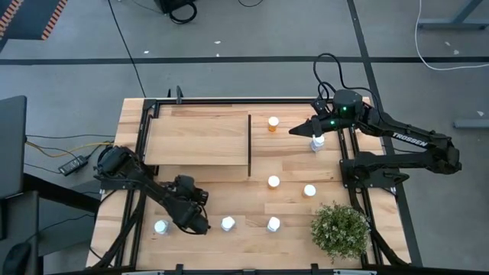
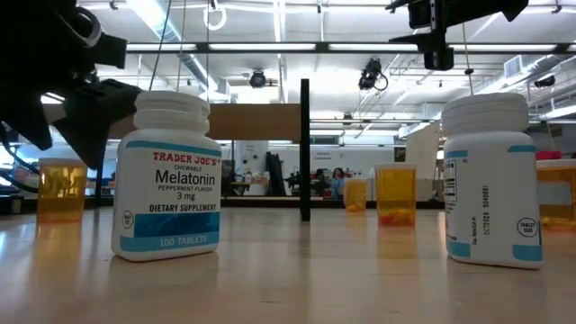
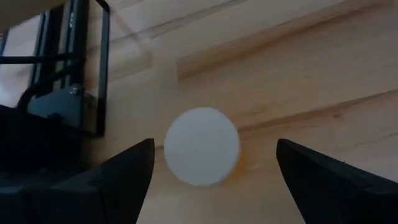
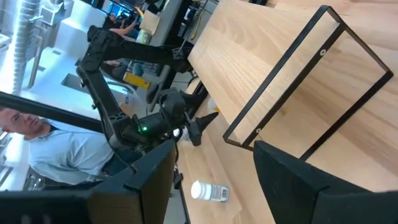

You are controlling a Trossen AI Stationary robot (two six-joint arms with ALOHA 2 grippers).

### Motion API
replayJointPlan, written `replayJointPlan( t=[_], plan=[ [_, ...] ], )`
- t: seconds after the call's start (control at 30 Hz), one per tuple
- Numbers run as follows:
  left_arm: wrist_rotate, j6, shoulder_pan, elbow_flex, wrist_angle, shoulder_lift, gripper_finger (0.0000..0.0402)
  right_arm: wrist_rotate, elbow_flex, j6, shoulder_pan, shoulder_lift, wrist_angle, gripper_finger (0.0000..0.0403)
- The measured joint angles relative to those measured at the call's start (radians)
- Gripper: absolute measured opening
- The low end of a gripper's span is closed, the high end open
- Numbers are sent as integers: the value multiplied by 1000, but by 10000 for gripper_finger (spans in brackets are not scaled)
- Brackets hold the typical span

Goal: Pick and place medicine bottles onto shelf by color
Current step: Put the orange pill bottle on the shelf

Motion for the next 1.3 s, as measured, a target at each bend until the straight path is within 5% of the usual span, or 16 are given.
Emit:
replayJointPlan(
  t=[0.3, 0.63, 0.97, 1.3],
  plan=[
    [52, 0, 24, -126, 213, 0, 307, 1, 0, 4, 0, 0, 0, 226],
    [41, 1, 23, -128, 211, 0, 293, 4, 0, -8, 0, 0, 0, 226],
    [-95, -18, 30, -55, 70, 0, 293, 4, 0, -17, 0, 0, 0, 225],
    [-80, -17, 41, -55, 79, 0, 293, 4, 0, -33, 0, 0, 0, 225]
  ],
)
